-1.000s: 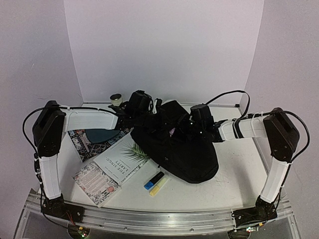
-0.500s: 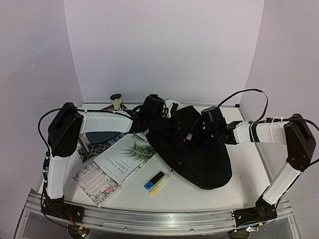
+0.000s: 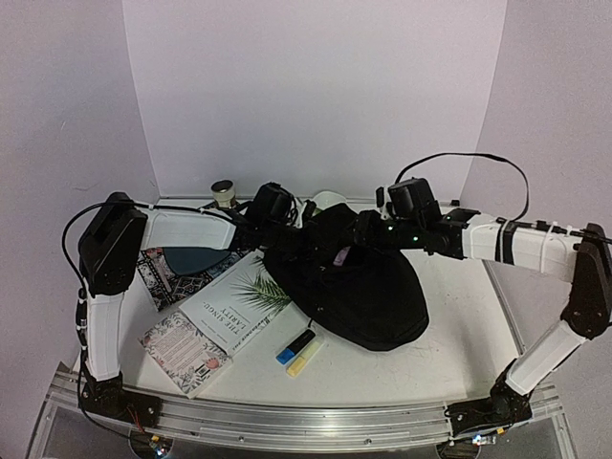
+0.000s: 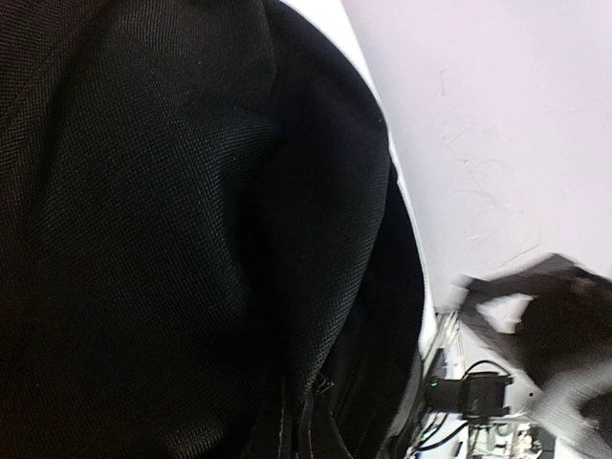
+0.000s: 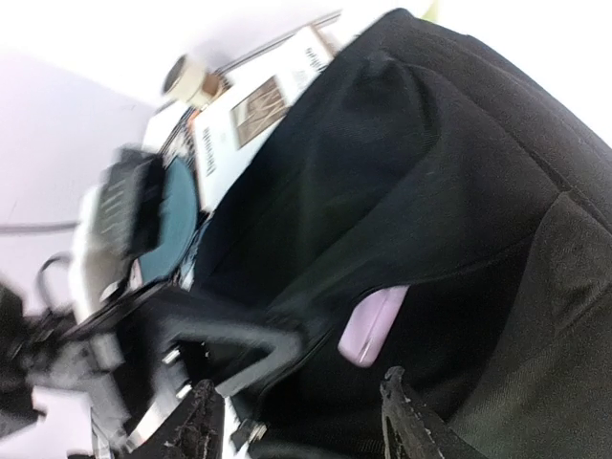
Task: Pack the student bag
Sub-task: Place the pen in the lower front pocket of the bag, then pick up the pen from the center of the board.
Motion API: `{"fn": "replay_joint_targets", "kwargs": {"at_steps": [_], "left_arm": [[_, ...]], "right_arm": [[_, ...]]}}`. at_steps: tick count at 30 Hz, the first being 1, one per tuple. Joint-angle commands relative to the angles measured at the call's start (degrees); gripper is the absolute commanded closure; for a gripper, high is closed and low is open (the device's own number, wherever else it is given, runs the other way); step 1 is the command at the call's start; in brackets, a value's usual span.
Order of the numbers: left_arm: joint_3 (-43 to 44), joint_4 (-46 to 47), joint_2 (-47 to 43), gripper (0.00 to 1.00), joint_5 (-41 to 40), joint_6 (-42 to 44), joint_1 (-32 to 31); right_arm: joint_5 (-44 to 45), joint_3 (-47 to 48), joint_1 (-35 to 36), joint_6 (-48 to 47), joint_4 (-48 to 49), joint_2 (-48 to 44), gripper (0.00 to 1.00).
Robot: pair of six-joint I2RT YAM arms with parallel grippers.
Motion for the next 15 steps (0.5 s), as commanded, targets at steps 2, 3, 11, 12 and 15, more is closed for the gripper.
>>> {"fn": "replay_joint_targets", "kwargs": {"at_steps": [2,3,11,12,15], "left_arm": [[2.6,-3.0,-2.7,1.00,-1.9,4.1,0.5],[3.1,-3.3,-2.6,1.00,-2.0,4.4,0.5],[5.9,-5.2,-3.6,1.00,-2.6,6.3,0.7],[6.1,-5.3,-3.7,1.00,-2.6,6.4,0.8],[6.4,-5.6,-3.6,1.00,-2.4,6.7,0.9]], "right_arm": [[0.0,4.3,4.8,-7.6,-11.0,-4.8,0.41],[0.2,4.1,6.1,-8.6,-12.0,-5.2,0.41],[1.3,1.2,14.7,-12.7,-20.2,-6.1,0.39],[1.4,0.8,16.5,-12.9,-20.5,-5.6,0.39],[2.2,0.3,20.4,-13.5,-21.2,-3.1,0.37]]}}
